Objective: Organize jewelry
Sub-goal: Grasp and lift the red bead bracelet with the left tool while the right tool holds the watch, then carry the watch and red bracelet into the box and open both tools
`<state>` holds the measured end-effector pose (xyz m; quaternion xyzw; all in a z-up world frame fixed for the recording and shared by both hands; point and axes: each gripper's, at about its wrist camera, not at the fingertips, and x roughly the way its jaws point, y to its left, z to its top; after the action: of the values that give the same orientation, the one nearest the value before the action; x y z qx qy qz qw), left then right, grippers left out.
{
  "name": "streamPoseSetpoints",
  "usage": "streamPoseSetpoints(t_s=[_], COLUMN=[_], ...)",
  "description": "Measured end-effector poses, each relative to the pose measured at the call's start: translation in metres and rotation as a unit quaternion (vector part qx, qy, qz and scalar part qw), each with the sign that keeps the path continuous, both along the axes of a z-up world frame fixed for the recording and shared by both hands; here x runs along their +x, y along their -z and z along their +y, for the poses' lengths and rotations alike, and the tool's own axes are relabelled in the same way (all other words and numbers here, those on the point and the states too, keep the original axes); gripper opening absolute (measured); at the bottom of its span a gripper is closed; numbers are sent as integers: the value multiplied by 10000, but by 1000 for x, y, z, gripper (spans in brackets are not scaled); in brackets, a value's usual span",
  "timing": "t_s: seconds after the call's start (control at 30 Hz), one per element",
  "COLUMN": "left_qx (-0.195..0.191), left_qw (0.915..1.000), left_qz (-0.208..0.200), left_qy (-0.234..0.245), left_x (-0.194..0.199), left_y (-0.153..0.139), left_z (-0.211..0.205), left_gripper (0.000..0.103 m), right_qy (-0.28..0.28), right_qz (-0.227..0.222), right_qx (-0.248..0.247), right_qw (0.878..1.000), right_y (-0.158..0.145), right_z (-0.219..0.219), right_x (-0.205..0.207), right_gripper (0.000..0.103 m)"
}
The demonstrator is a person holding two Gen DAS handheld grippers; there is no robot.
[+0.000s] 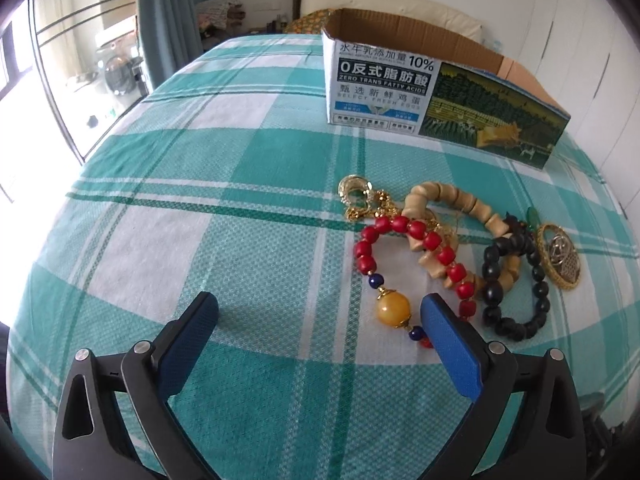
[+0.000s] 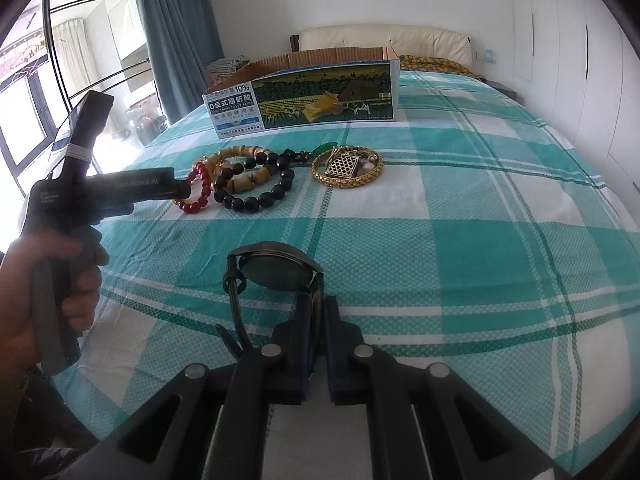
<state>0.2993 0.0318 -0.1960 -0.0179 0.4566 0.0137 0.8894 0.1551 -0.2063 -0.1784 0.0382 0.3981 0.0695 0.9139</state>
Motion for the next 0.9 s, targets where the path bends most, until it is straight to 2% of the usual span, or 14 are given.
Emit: streamPoseSetpoints(t_s=[0.1, 0.2, 0.27, 0.3, 0.37, 0.43, 0.5, 0.6, 0.9], left_qx=[98, 125, 128, 131, 122, 97, 61, -313, -997], left_qw=[9999, 9999, 9999, 9998, 9995, 9989, 9984, 9976, 9902], left_qz=[-17, -26, -56, -66, -91, -110, -109, -107, -472], left_qy=[-18, -3, 48, 114, 278, 450, 543, 608, 859], left_x=[-6, -14, -22, -26, -38, -49, -57, -68, -88], left_y=[-1, -2, -5, -7, -9, -10, -11, -17, -65], left_z=[3, 9, 13, 14, 14, 13, 12, 16, 12], left_gripper=[101, 87, 69, 63, 34, 16, 16, 16, 16], right_qy=[-14, -17, -25, -23, -20, -25, -34, -24, 31], right_qz=[-2, 8, 4, 6, 8, 21, 62, 99, -47], right_qx=[-4, -4, -19, -20, -39, -47, -13, 75, 274], right_qw=[10000, 10000, 10000, 10000, 10000, 10000, 10000, 9999, 9996], right_y=[0, 0, 0, 0, 0, -1, -2, -8, -44], right_z=[0, 0, 0, -1, 0, -1, -3, -11, -29], right_x=[0, 0, -1, -1, 0, -1, -1, -4, -4], right_gripper=[7, 7, 7, 7, 7, 7, 7, 5, 5])
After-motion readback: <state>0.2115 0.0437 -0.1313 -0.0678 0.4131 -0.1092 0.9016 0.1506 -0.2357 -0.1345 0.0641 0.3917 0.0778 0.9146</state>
